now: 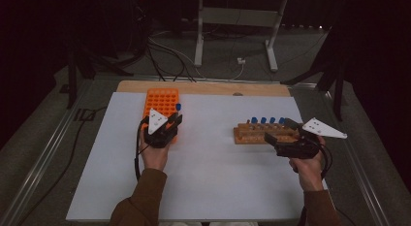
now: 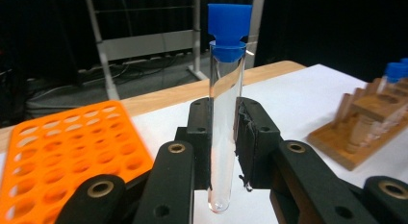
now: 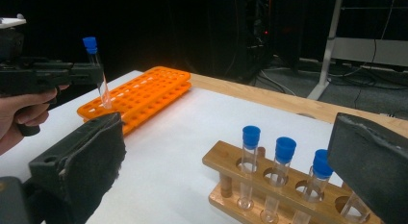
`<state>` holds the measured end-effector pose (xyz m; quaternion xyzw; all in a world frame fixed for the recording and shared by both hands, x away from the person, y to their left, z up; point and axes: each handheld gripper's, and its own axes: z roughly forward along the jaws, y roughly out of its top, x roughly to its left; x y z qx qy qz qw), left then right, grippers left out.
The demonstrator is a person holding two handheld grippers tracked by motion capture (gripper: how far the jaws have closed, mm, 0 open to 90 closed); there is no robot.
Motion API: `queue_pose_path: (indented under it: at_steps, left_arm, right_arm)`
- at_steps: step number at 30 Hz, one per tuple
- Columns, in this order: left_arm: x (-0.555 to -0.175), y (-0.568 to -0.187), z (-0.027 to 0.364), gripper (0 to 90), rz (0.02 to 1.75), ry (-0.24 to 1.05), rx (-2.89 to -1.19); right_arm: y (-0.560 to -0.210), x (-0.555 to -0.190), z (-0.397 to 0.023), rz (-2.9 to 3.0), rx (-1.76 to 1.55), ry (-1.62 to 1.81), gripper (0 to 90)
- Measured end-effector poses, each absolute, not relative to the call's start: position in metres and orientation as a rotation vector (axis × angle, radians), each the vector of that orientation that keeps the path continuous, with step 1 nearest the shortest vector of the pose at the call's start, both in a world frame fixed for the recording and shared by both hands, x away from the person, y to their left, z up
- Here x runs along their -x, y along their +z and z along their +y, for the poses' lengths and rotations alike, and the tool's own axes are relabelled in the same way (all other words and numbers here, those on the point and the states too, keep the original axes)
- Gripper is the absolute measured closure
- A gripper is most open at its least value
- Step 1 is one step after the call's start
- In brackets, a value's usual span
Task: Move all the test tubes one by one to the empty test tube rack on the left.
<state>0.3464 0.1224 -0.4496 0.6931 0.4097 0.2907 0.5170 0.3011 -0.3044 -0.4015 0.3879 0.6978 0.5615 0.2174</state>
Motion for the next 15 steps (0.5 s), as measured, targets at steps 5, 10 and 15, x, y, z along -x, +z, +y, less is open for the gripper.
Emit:
queue_pose_path:
  at_steps: [5,10,15]
  left_arm:
    - [-0.348,-0.456,0.133,77.8,1.024,0.721,-1.677]
    - [-0.351,-0.462,0.141,77.8,1.064,0.736,-1.686]
    - [-0.352,-0.469,0.145,77.9,1.084,0.722,-1.672]
  right_arm:
    - [-0.401,-0.301,-0.306,1.927,-1.076,1.555,0.0]
    - [-0.401,-0.301,-0.305,1.929,-1.072,1.554,0.0]
    - [-0.402,-0.301,-0.305,1.934,-1.069,1.552,0.0]
